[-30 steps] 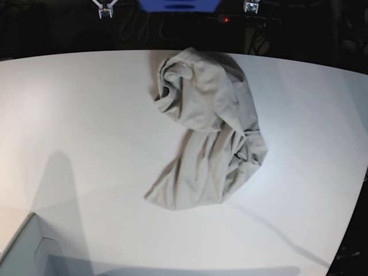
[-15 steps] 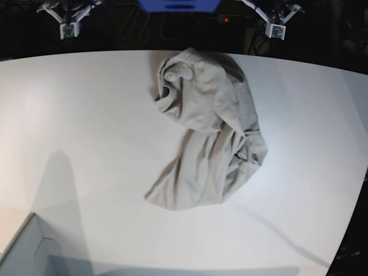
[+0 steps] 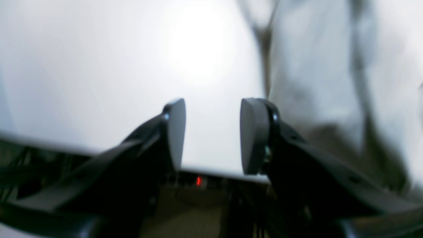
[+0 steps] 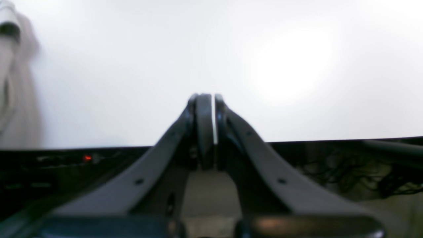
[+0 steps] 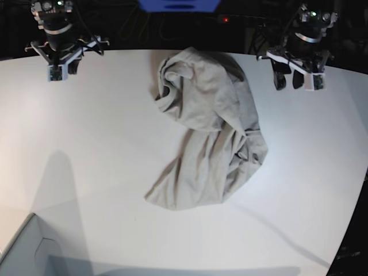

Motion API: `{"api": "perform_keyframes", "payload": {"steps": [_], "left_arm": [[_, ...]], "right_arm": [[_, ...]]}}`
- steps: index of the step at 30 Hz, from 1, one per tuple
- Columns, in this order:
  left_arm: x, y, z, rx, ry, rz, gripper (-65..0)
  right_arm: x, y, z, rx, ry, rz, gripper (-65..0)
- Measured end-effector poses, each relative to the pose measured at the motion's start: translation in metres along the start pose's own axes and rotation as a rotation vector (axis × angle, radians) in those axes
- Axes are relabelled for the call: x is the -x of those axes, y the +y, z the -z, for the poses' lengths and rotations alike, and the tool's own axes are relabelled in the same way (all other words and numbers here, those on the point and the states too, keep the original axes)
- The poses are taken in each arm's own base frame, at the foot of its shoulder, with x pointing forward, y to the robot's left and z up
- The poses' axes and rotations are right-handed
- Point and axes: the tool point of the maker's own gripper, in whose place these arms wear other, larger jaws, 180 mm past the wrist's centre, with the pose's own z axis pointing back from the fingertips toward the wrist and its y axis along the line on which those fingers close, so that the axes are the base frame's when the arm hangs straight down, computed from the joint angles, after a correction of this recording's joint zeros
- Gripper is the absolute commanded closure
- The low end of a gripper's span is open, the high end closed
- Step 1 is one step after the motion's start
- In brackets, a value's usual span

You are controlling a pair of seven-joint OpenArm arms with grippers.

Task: Layout the t-shirt on the table in an organized manner, then fold the t-shirt properly
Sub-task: 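Lower both grippers toward the crumpled grey t-shirt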

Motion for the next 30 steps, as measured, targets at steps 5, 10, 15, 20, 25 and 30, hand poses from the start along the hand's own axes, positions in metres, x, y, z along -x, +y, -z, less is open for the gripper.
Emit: {"api": "perform_keyframes", "payload": {"steps": [5,10,15,20,25,30], "left_arm": [[-0.02,-0.001,0.014,0.001,-0.046,-0.001,-26.5],[-0.021,0.004,0.027,-0.008,-0.046,-0.01,-26.9],[-0.026,0.006,0.03,-0.014,-0.054,-0.008,-27.1],[-0.029,0.013,0.03,-0.012,-0.051,0.036,-27.1],[-0.031,0.015,0.03,-0.011,-0.053,0.054,-27.1],[-0.028,-0.005,0.029,0.108,-0.047,0.105,-27.1]], "right_arm": [[-0.027,0.01,0.011,-0.012,-0.048,0.035,0.0],[-0.051,0.072,0.014,-0.255,-0.104,-0.087,0.0],[-0.075,0.097,0.016,-0.31,-0.129,-0.07,0.0],[-0.074,0.093,0.025,-0.288,-0.045,-0.088,0.0],[-0.082,0.096,0.026,-0.284,-0.051,-0.036,-9.6],[-0.082,0.122,0.02,-0.346,-0.049,-0.06,-30.0]]}}
